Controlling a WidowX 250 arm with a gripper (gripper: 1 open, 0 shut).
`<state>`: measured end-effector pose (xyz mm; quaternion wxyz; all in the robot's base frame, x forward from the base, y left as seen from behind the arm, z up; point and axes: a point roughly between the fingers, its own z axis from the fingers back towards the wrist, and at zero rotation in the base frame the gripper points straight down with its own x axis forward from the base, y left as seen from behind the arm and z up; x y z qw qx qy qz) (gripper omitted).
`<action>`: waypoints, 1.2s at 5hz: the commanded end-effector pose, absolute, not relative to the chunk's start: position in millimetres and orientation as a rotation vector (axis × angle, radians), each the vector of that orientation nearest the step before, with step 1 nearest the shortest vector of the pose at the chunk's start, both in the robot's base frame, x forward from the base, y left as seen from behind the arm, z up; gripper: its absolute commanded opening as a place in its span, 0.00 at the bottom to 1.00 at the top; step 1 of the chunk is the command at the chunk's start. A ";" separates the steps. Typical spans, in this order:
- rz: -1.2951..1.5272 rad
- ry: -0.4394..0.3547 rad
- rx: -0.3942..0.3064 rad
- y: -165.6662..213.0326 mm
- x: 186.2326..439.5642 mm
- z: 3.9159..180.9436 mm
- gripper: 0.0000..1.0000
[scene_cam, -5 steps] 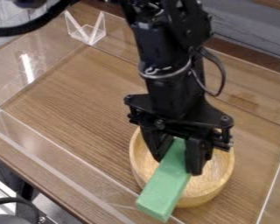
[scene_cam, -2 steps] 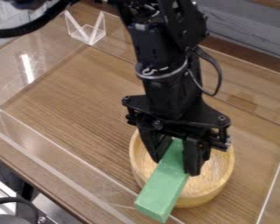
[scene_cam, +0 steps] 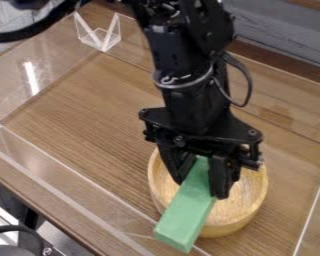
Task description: Put the green block in the brown bowl
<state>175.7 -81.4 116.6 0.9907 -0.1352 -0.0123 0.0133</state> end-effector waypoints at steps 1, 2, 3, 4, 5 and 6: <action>0.034 -0.063 -0.287 -80.2 179.1 124.5 0.00; 0.034 -0.064 -0.290 -79.7 178.9 124.6 0.00; 0.035 -0.066 -0.292 -79.5 179.1 124.0 0.00; 0.035 -0.068 -0.295 -78.8 179.0 124.1 0.00; 0.036 -0.070 -0.298 -78.2 179.0 124.2 0.00; 0.036 -0.071 -0.300 -77.5 179.1 124.2 0.00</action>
